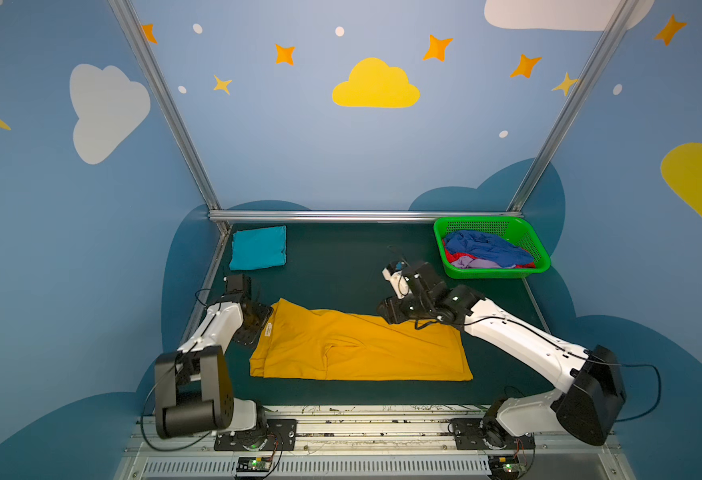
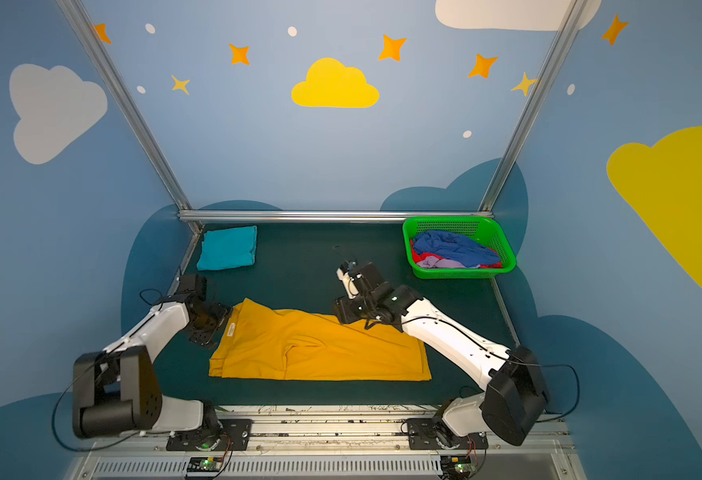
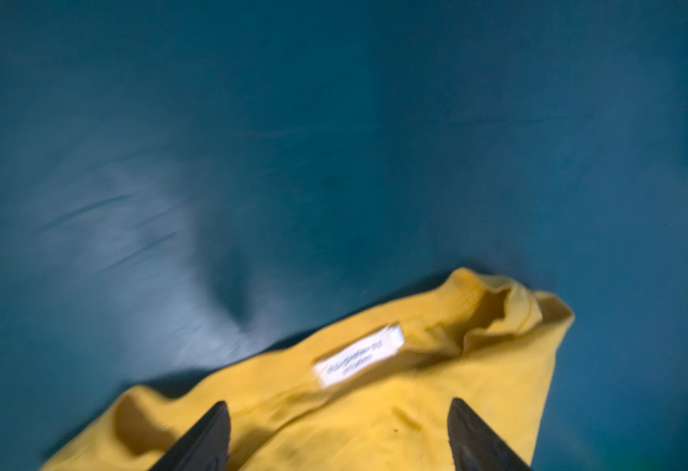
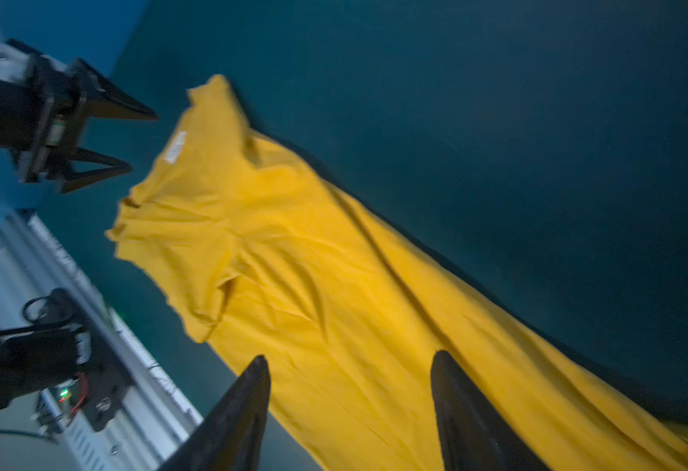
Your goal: Fold and stack the t-shirts
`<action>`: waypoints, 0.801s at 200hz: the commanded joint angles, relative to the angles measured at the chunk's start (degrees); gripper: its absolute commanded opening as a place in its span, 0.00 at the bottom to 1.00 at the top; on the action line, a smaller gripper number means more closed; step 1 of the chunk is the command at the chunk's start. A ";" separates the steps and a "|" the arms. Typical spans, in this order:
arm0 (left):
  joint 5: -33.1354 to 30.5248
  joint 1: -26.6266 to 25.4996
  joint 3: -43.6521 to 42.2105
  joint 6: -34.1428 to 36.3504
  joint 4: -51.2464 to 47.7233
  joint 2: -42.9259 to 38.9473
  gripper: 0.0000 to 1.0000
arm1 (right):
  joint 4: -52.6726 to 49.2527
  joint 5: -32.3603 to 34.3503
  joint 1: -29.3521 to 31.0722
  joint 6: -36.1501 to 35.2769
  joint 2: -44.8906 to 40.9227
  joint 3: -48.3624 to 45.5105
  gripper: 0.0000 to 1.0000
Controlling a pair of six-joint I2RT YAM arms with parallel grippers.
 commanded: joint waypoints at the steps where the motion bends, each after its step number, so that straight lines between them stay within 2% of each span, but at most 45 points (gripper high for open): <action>1: 0.43 -1.61 4.81 2.56 2.48 5.50 0.87 | -9.44 5.32 -6.69 1.52 0.91 -3.79 0.71; 27: -2.31 -3.45 9.96 3.88 1.75 11.47 0.90 | -10.84 10.66 -12.23 1.28 2.44 -5.14 0.73; 46: -2.57 -3.58 12.57 4.07 1.27 15.36 0.90 | -10.52 11.05 -16.32 2.22 3.71 -6.12 0.72; 79: -2.94 -4.35 15.18 4.08 0.84 20.10 0.86 | -8.97 10.21 -21.66 3.35 7.63 -6.58 0.61; 89: -3.03 -4.61 15.52 4.08 0.96 20.79 0.81 | -8.01 9.73 -22.02 3.09 9.05 -6.25 0.58; 119: -2.53 -5.26 16.51 4.37 1.02 22.81 0.62 | -6.25 5.62 -21.76 1.99 13.69 -3.74 0.37; 148: -2.37 -5.71 18.07 4.93 0.60 24.19 0.60 | -6.27 4.61 -21.48 2.01 16.37 -2.67 0.36; 154: -2.56 -5.86 18.49 5.03 0.42 24.34 0.54 | -6.10 4.32 -21.64 2.36 16.64 -2.84 0.35; 160: -2.66 -6.04 18.99 5.13 0.18 24.60 0.44 | -5.85 4.22 -21.89 2.73 16.83 -3.03 0.29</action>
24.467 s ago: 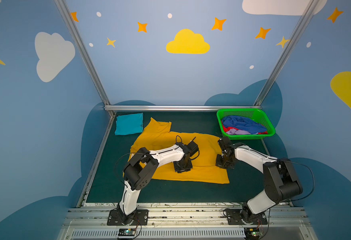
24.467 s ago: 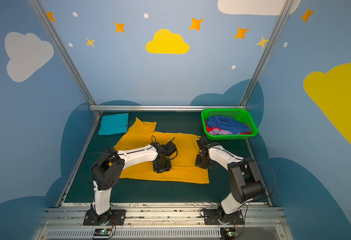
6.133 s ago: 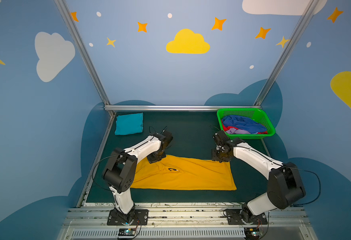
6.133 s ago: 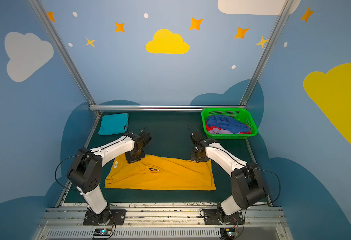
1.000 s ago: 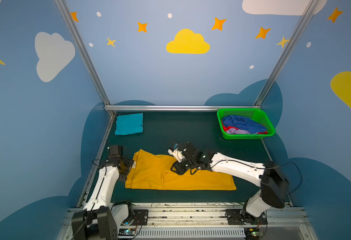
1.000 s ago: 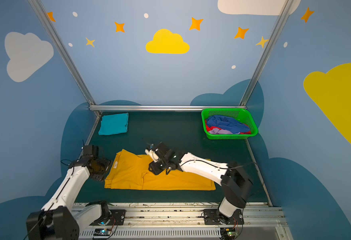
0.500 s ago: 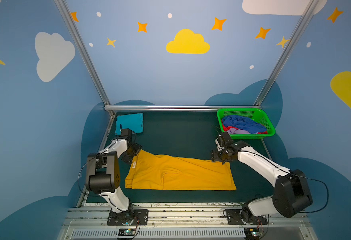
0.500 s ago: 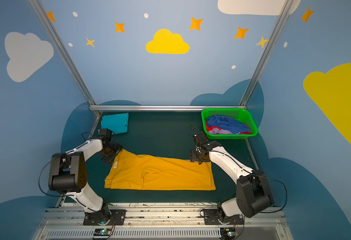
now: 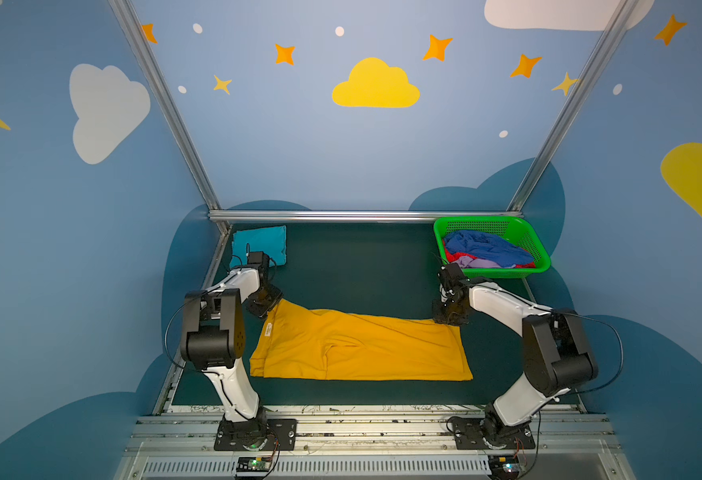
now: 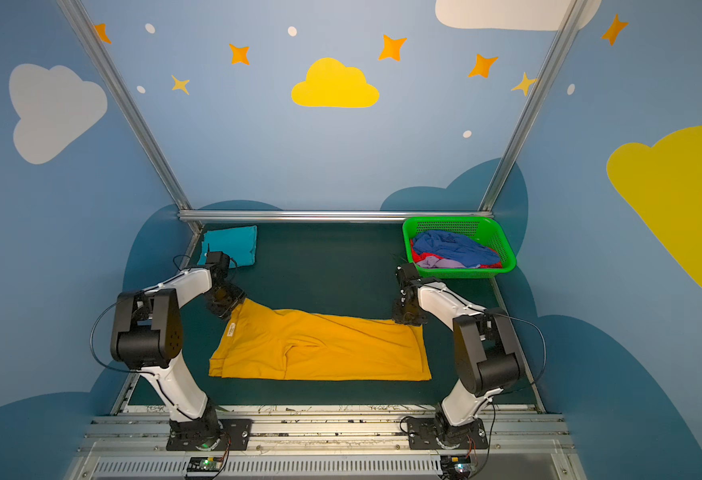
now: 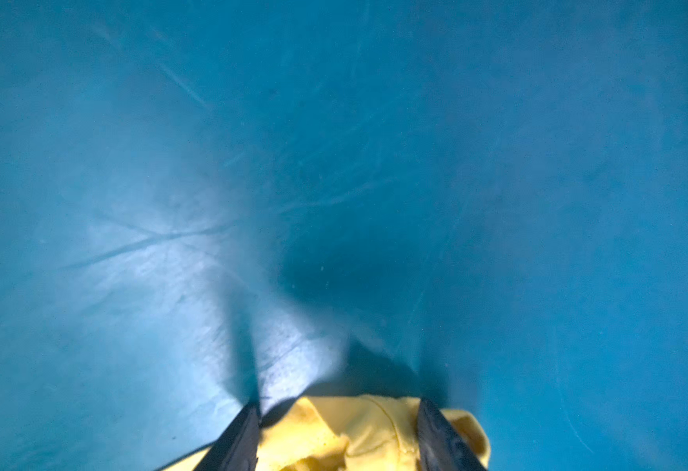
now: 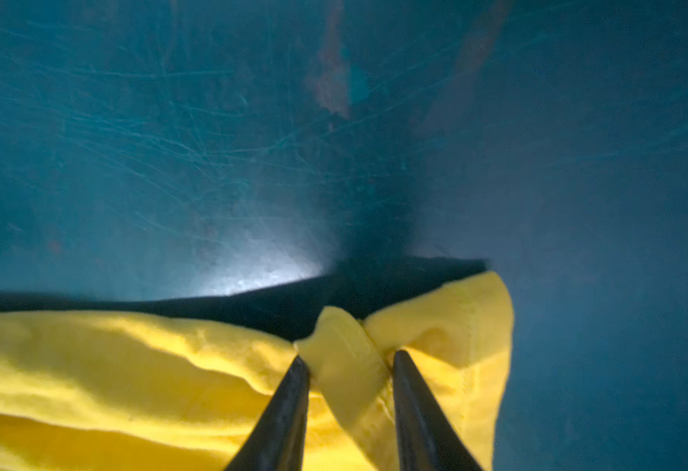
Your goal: Fold and stack the t-shirts
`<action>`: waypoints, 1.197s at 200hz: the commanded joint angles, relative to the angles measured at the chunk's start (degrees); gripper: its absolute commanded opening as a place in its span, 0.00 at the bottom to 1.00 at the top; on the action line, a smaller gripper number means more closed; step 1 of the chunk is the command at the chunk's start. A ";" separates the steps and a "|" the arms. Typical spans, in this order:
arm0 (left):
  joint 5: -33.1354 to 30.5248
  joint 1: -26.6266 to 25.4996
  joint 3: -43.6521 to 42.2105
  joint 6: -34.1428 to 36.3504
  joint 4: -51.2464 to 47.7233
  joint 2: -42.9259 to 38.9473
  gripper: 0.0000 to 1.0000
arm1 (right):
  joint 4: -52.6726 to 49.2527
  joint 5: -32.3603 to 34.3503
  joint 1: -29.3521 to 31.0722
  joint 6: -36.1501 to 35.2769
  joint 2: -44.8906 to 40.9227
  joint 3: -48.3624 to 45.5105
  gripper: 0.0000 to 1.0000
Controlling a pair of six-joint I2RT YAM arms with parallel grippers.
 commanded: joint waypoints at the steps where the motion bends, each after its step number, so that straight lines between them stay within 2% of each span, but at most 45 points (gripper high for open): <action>1: 1.44 -1.11 0.69 1.11 2.00 3.42 0.42 | 0.64 -1.72 -0.18 0.70 0.82 1.26 0.27; 12: 1.60 -1.34 1.67 1.20 1.57 3.91 0.21 | 1.16 -1.42 -0.97 1.75 0.94 0.75 0.08; 21: 1.60 -1.70 2.71 1.42 1.04 4.31 0.09 | 1.54 -1.30 -1.80 2.38 0.75 0.39 0.00; 26: 1.60 -1.82 3.31 1.73 0.81 4.46 0.04 | 1.70 -1.27 -2.47 2.85 0.53 0.20 0.00; 53: -1.97 -3.10 8.13 3.81 -2.68 5.15 0.04 | 2.33 -1.47 -8.21 5.42 -2.66 -0.92 0.00; 78: -2.83 -3.43 11.08 4.63 -4.15 6.36 0.04 | 3.27 -4.71 -13.74 6.75 -5.22 -0.45 0.00; 109: -3.06 -3.89 11.81 3.67 -4.17 7.93 0.04 | 2.63 -6.46 -13.44 5.90 -4.95 3.36 0.00; 120: -3.13 -4.18 12.28 3.84 -4.65 8.15 0.04 | 1.99 -6.20 -12.91 5.88 -4.27 3.92 0.09; 126: -3.43 -4.33 12.45 4.00 -5.00 8.12 0.06 | 1.46 -5.76 -12.79 6.11 -3.75 3.97 0.25; 130: -3.68 -4.46 12.55 4.12 -5.18 8.18 0.16 | 1.00 -5.45 -12.65 6.41 -3.48 4.05 0.37; 134: -3.80 -4.54 12.65 4.31 -5.30 7.99 0.28 | 0.65 -4.90 -12.72 6.69 -3.25 3.98 0.45; 147: -4.74 -4.86 12.65 4.60 -5.87 7.38 0.67 | 0.27 -3.66 -12.72 7.16 -3.34 3.00 0.54; 156: -5.83 -5.05 12.65 4.71 -6.79 6.60 0.77 | -0.02 -2.63 -12.70 7.79 -4.45 2.04 0.56; 188: -12.82 -7.06 9.97 2.78 -11.41 0.02 0.77 | -1.28 2.61 -10.31 6.89 -13.10 -0.87 0.54; 225: -14.82 -15.74 1.29 -1.82 -11.90 -11.08 0.64 | -3.00 0.58 -4.53 5.90 -15.38 -3.39 0.31; 239: -15.56 -19.26 -0.09 -3.77 -13.24 -12.89 0.63 | -2.04 -0.58 -2.89 6.31 -14.04 -5.07 0.27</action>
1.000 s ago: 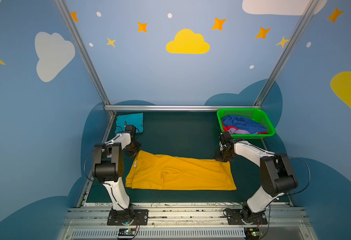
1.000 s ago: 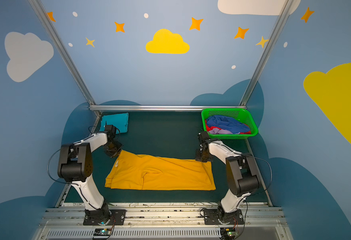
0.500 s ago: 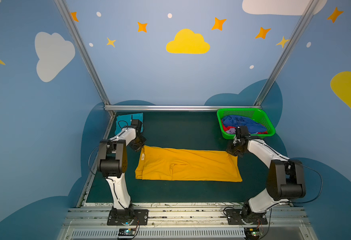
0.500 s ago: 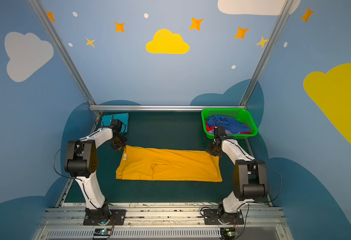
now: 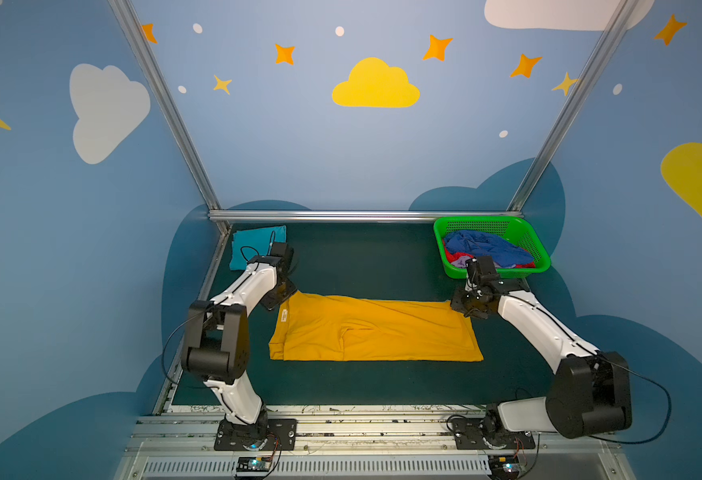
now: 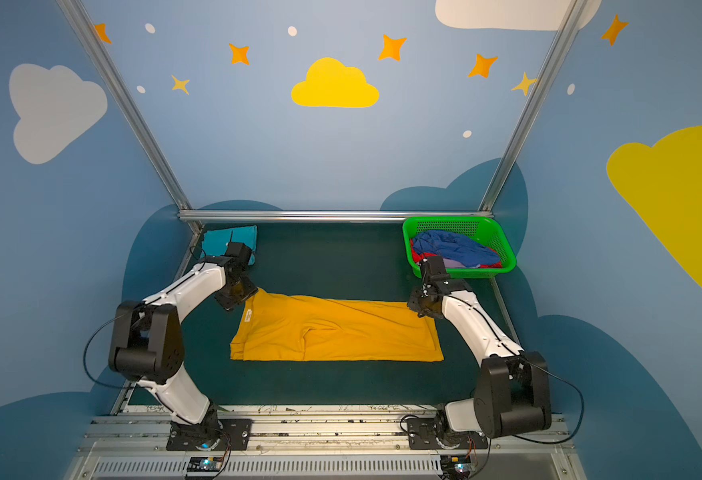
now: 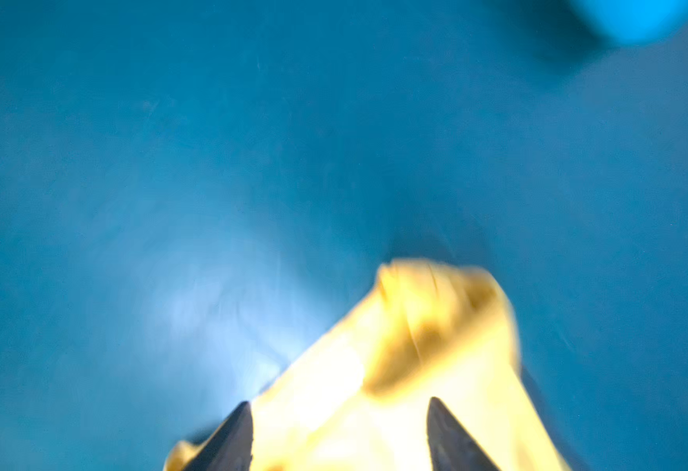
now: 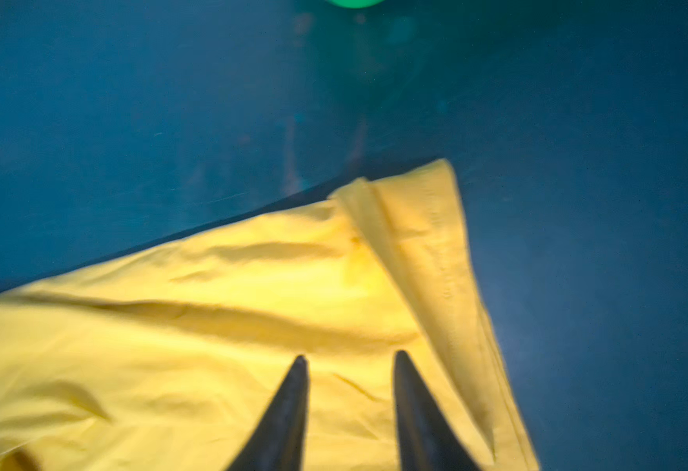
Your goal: Fold and stack the t-shirts
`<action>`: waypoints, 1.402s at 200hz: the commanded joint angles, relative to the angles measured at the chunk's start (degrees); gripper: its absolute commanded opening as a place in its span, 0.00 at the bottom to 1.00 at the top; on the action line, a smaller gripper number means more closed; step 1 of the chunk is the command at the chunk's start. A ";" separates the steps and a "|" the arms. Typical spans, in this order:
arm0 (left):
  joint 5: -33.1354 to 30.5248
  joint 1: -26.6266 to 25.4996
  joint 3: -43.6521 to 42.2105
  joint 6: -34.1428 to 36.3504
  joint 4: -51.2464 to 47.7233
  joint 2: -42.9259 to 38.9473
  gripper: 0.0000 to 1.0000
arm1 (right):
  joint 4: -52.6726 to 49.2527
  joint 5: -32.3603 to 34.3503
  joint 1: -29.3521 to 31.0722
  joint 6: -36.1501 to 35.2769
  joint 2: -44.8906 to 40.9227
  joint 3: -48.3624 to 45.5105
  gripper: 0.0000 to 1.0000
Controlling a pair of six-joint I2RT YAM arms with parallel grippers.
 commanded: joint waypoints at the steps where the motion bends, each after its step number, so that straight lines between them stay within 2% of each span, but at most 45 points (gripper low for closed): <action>1: -3.11 -5.41 -2.69 -4.16 -3.84 -2.66 0.63 | -1.20 -1.14 2.56 0.06 2.12 -3.53 0.27; 18: -1.81 -8.78 -4.35 -5.46 -2.43 -3.59 0.64 | -0.28 -2.45 3.61 0.46 4.48 -5.07 0.27; 37: -0.67 -11.50 -4.70 -7.08 -1.34 -0.69 0.63 | 1.65 -3.62 3.66 0.82 7.32 -6.53 0.29; 65: 1.16 -12.38 -4.29 -7.94 2.12 6.31 0.58 | 1.82 -5.68 2.09 1.63 9.51 -7.43 0.31; 85: -0.44 -12.14 -1.24 -5.00 5.80 11.41 0.56 | 1.56 -5.81 2.08 2.63 8.12 -10.48 0.33; 111: 0.12 -11.32 10.39 -0.19 5.17 20.71 0.54 | -0.80 -6.34 4.32 4.26 6.55 -13.31 0.38; 132: 2.70 -11.31 20.71 2.95 4.03 27.83 0.54 | -4.63 -6.63 7.85 6.12 4.72 -11.41 0.39; 160: 7.26 -11.35 33.05 5.84 4.28 37.28 0.54 | -6.07 -7.83 17.37 11.12 4.69 -11.14 0.40; 183: 14.07 -11.41 45.28 7.78 6.14 45.87 0.55 | -1.92 -10.81 27.08 14.16 7.91 -11.65 0.41; 211: 21.93 -12.80 67.32 10.08 4.25 57.76 0.59 | -2.43 -8.93 38.78 8.55 17.10 -1.46 0.40; 220: 26.43 -13.30 74.04 10.83 3.99 60.84 0.61 | -3.35 -7.33 41.17 6.78 18.44 2.31 0.38; 232: 31.57 -13.71 81.56 11.04 4.83 63.85 0.65 | -3.61 -6.81 41.79 5.39 17.63 5.49 0.38; 250: 36.54 -13.76 88.95 10.28 6.44 64.79 0.71 | -2.83 -6.46 39.18 4.60 13.00 7.25 0.39; 264: 38.75 -13.60 89.32 10.37 7.68 61.77 0.75 | -3.22 -5.02 36.07 4.75 8.77 7.40 0.41; 280: 39.25 -13.50 85.99 11.55 7.31 56.04 0.78 | -4.94 -2.73 32.69 4.51 4.97 6.73 0.43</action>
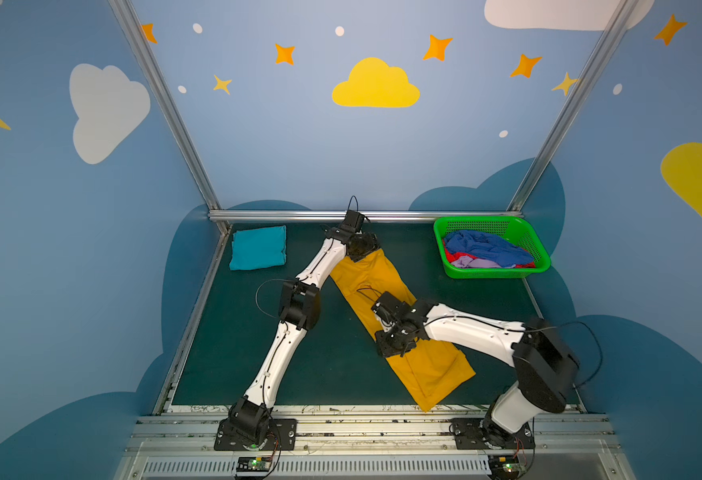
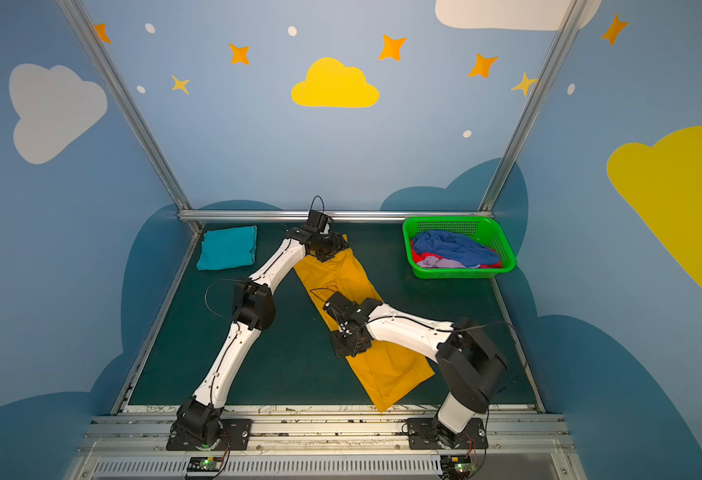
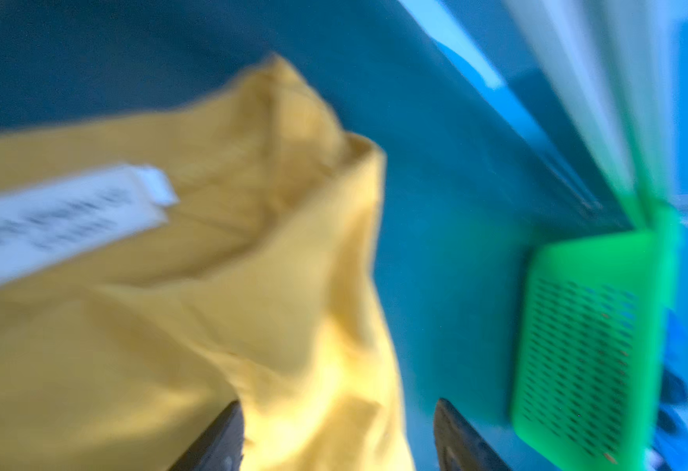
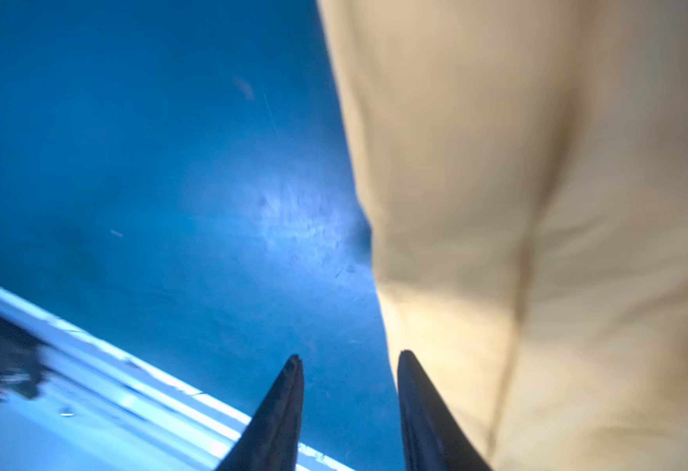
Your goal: Fold and stack the t-shirts
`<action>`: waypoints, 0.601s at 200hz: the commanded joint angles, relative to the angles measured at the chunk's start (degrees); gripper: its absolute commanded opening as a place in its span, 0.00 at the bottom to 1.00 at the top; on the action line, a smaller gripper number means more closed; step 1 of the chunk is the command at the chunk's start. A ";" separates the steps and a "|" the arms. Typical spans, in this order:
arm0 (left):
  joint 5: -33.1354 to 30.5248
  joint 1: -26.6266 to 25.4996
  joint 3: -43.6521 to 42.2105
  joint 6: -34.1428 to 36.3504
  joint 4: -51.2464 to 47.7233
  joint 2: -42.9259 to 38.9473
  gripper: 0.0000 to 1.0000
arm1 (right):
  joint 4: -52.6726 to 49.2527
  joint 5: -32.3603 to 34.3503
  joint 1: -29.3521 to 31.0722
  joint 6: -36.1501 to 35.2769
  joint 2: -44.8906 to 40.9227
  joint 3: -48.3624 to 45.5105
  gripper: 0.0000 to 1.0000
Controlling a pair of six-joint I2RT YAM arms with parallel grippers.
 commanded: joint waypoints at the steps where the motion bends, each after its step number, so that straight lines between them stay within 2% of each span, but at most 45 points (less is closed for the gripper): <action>1: 6.23 0.17 -0.59 2.07 0.54 -8.52 0.78 | -3.36 4.34 -4.78 -1.28 -6.46 0.66 0.43; 22: 2.77 0.17 -12.02 4.56 -0.37 -19.43 0.79 | -8.95 8.26 -7.95 0.08 -8.10 -0.90 0.44; 37: -0.74 0.20 -25.54 5.05 1.19 -28.06 0.79 | -10.67 9.21 -8.73 0.74 -8.18 -3.56 0.44; 59: -10.02 0.31 -40.66 4.00 -0.85 -37.40 0.77 | -9.70 7.88 -8.75 1.78 -6.28 -6.93 0.45; 67: -13.04 0.66 -44.48 3.58 -2.09 -38.82 0.76 | -8.97 7.38 -8.81 2.13 -5.25 -7.78 0.45; 95: -12.95 1.57 -54.59 1.06 -1.76 -39.47 0.74 | -6.53 6.81 -8.91 2.27 -1.78 -9.09 0.45; 120: -12.73 1.70 -56.95 -0.61 -1.29 -36.34 0.73 | -4.14 5.28 -8.74 1.45 2.24 -9.87 0.45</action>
